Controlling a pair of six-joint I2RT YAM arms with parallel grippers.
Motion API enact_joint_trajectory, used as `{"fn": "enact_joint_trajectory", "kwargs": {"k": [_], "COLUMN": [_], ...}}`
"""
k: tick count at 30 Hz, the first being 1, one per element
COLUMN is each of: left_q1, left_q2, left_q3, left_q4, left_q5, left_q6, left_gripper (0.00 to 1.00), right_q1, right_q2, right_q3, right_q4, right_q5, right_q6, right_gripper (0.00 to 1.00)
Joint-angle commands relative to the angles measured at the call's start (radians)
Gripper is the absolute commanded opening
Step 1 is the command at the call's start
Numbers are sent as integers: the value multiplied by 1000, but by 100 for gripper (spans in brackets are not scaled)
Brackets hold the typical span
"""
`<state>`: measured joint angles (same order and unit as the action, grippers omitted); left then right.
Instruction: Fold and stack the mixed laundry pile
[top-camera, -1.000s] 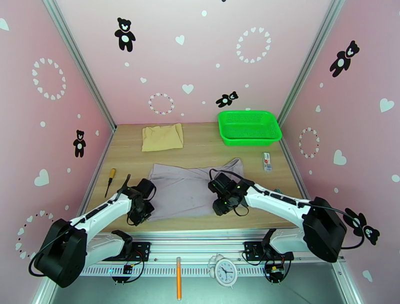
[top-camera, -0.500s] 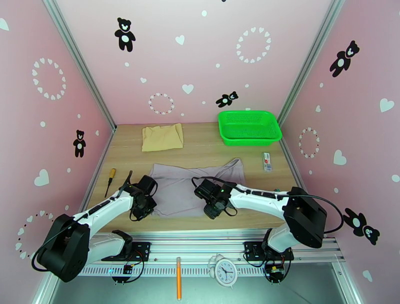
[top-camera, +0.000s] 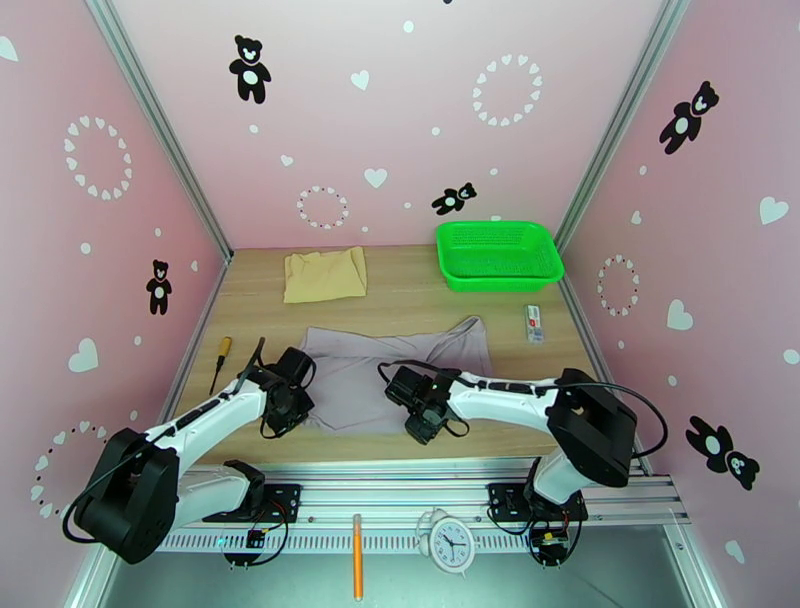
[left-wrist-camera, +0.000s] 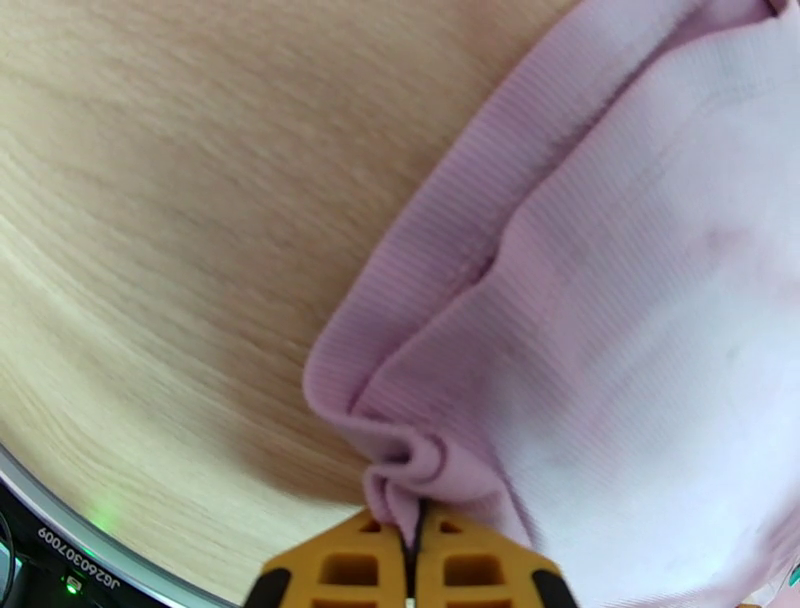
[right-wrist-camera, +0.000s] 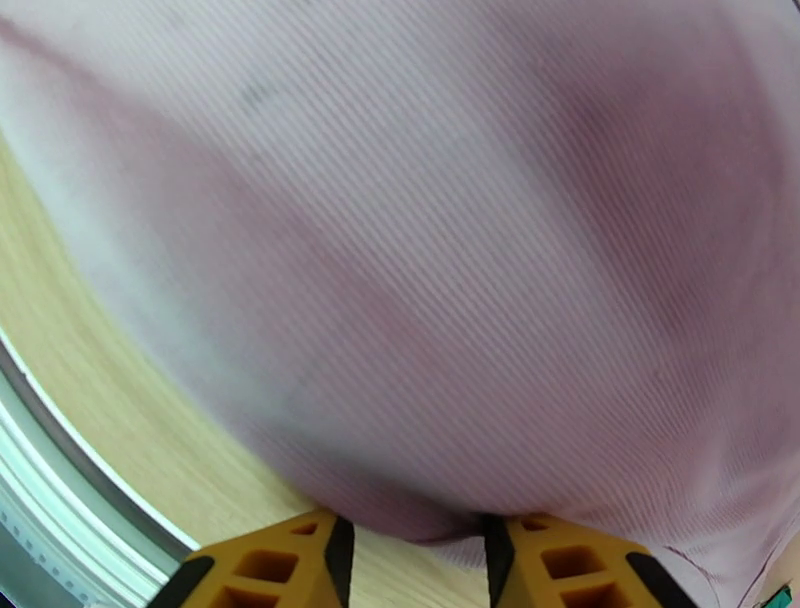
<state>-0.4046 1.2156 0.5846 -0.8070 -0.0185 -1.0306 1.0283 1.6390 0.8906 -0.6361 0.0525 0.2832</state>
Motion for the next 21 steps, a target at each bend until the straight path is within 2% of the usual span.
{"fn": "enact_joint_trajectory", "kwargs": {"k": [1, 3, 5, 8, 12, 21], "left_q1": [16, 21, 27, 35, 45, 88], "left_q2": [-32, -44, -54, -65, -68, -36], "left_q3": [30, 37, 44, 56, 74, 125], "left_q4": [-41, -49, -56, -66, -80, -87], "left_q5": [-25, -25, -24, -19, -16, -15], "left_q6": [24, 28, 33, 40, 56, 101], "left_gripper": [2, 2, 2, 2, 2, 1], "right_q1": [6, 6, 6, 5, 5, -34], "right_q2": [57, 62, 48, 23, -6, 20], "right_q3": [32, 34, 41, 79, 147, 247], "right_q4": [-5, -5, -10, -50, -116, -241], "right_q5": [17, 25, 51, 92, 110, 63], "right_q6": [31, 42, 51, 41, -5, -141], "right_gripper": [36, 27, 13, 0, 0, 0]}}
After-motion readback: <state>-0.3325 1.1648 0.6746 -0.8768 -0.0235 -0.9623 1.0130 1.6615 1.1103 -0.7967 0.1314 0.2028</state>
